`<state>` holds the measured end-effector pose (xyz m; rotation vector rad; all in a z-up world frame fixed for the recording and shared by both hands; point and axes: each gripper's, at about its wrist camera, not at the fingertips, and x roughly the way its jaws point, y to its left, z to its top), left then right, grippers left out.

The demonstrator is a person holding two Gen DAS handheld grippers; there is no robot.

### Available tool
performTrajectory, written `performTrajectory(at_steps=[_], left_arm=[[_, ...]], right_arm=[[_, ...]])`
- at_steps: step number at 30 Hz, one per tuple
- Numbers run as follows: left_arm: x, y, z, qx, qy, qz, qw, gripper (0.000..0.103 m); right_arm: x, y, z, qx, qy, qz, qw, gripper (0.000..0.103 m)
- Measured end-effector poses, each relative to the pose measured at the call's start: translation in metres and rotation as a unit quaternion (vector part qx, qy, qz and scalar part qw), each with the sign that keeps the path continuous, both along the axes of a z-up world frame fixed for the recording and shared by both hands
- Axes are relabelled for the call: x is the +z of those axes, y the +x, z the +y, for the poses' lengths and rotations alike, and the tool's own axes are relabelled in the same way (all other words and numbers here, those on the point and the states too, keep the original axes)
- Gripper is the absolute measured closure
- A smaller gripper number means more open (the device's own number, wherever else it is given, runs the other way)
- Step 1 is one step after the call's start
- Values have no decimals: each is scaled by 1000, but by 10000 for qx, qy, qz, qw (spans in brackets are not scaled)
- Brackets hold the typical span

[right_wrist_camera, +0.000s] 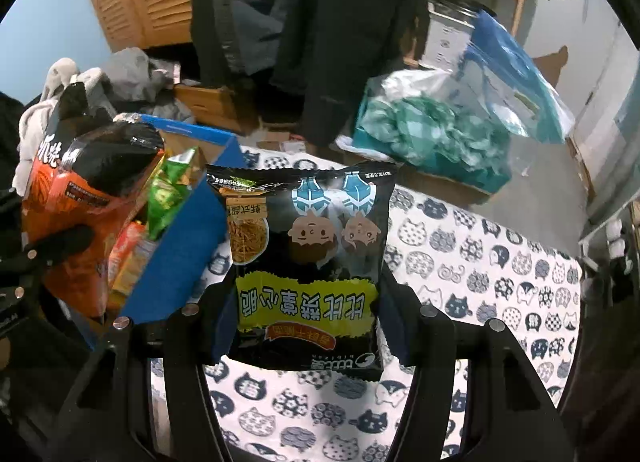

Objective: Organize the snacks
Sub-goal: 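Lift both held bags and carry them over the cardboard box, then open both tools to drop the orange bag and black pouch into the box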

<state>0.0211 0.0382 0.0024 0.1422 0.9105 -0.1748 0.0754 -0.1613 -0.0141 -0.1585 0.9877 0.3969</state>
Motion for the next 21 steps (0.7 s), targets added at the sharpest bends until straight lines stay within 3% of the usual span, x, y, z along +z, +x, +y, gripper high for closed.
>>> performTrajectory(at_steps=[8,21], left_arm=[[-5,-5,45,351,-75,-44,9993,67],[-35,-4,106,817,-328,254,9958,67]], right_arm=[[3,2,48,302,-99,-9,9995,43],[-8,2,122,827,-284,119,9961,43]])
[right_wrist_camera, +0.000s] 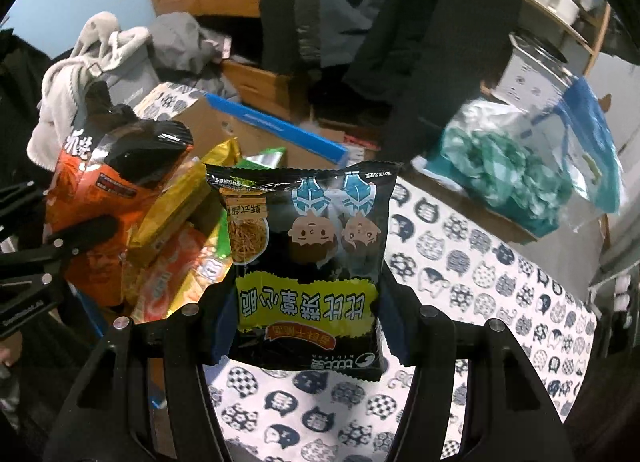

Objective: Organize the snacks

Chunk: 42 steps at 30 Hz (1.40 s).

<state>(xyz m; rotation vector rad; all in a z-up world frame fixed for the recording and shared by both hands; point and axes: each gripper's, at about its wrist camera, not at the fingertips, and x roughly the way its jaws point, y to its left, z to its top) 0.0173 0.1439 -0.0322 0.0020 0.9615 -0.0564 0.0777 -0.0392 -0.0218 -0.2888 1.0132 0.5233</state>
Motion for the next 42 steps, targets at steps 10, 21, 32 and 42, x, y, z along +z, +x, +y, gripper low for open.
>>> performTrajectory(at_steps=[10,21,32,42], left_arm=[[-18,2,22,151,72,151,9997,66],[-30,7,34,333,20,448,9984,63],[-3,-4,34,510,185,7,9985,24],[37,-19,4,163,124,-372,9991,16]], right_arm=[[-22,7,42,261,-78,307,9992,43],[-37,8,63,466,72,565,9973,35],[-8,-2,36,265,177,184,9993,28],[16,-22,-9,80,246,-115,9996,27]])
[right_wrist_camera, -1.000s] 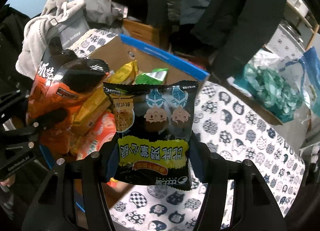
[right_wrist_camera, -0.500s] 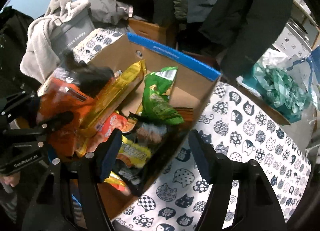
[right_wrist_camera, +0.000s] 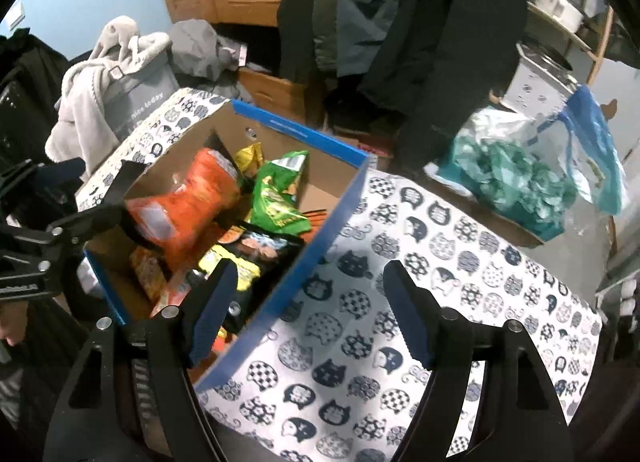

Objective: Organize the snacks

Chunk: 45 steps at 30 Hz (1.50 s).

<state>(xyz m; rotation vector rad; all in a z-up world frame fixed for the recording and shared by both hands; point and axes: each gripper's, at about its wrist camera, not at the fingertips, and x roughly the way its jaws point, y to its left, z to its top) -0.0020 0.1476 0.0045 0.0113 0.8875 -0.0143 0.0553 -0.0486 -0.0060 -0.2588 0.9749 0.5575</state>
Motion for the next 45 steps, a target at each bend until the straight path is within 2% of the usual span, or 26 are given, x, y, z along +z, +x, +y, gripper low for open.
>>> performTrajectory(at_steps=[6,13,17,45], left_arm=[[17,-5,-21,-204,43,-227,9995,11],[18,-4,-36,-255,212,-315,9990,10],[18,-4,-41,-332,170,-343,9987,10],[23,-4,-70,-549,338,-402,9971,10]], right_arm=[[11,-10,-26,-124,106,-91,9998,26],[27,-20,-46,-202,312,-220,9991,26],[33,-23,-53,-252,362,-343,9984,26],[30,-21,-75,-453,413,-282,9977,26]])
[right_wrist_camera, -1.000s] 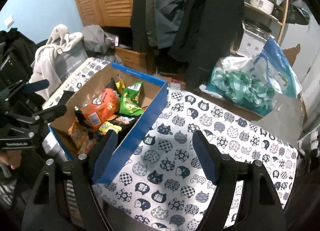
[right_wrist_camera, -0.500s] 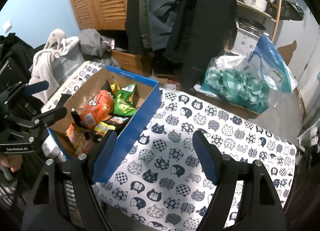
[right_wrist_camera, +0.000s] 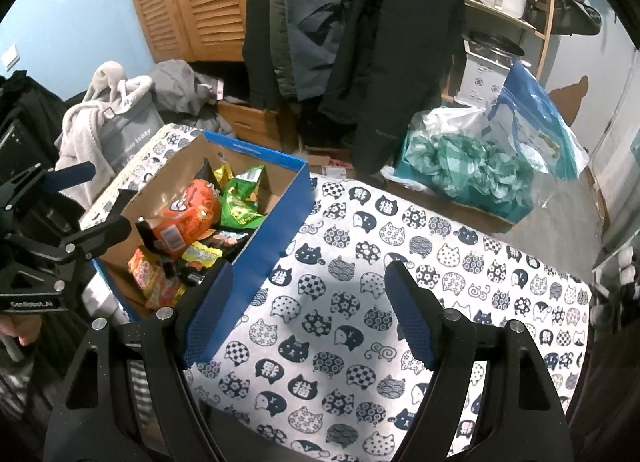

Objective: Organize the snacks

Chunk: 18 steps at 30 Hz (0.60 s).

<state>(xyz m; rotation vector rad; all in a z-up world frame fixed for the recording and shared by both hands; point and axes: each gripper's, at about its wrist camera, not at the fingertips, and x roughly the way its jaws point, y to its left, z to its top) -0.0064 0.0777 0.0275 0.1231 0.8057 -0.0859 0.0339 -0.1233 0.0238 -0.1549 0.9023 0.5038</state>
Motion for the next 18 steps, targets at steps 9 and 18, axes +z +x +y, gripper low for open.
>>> performTrajectory(at_steps=[9,18], left_arm=[[0,1,-1,-17,-7,-4,10000,10],[2,1,-1,23,-17,1,10000,10]], right_arm=[[1,-1,-1,2,-14,12,10000,26],[2,-1,-1,-2,-10,9,10000,26]])
